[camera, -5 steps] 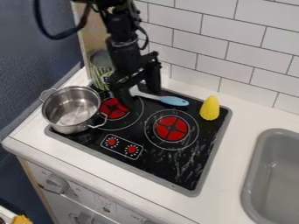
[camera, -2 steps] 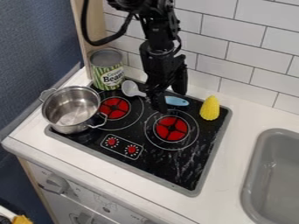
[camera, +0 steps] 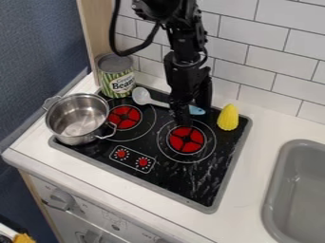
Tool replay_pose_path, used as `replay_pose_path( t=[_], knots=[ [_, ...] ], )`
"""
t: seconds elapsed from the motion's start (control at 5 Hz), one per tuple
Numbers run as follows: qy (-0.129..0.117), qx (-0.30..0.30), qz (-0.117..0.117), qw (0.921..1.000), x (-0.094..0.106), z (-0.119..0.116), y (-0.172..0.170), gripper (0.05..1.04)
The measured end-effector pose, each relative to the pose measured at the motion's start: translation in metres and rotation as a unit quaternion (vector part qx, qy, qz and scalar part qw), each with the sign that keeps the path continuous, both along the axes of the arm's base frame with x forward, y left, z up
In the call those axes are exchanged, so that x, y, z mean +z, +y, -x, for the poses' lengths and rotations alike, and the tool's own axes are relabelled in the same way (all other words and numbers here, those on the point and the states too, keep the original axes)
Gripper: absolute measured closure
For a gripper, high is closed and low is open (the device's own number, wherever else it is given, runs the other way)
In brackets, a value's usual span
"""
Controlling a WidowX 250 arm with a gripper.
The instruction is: Move the blue spoon on the right side stove
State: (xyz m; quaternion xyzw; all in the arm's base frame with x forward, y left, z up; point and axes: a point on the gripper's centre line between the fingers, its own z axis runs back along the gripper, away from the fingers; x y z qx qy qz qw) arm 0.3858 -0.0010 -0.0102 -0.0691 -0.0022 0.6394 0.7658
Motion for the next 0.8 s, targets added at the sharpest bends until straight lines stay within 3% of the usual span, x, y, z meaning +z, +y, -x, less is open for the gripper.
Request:
replay_pose_path(
  t=[0.2, 0.6, 0.8],
  knots=[
    [-0.001, 0.003, -0.004, 1.0, -0.0005, -0.0065, 0.0016, 0.137],
    [-0.001, 0.001, -0.012, 0.9999, -0.001, -0.0068, 0.0017, 0.702],
    [0.003, 0.001, -0.022, 0.9997, -0.0023, -0.0038, 0.0021, 0.753]
  ],
)
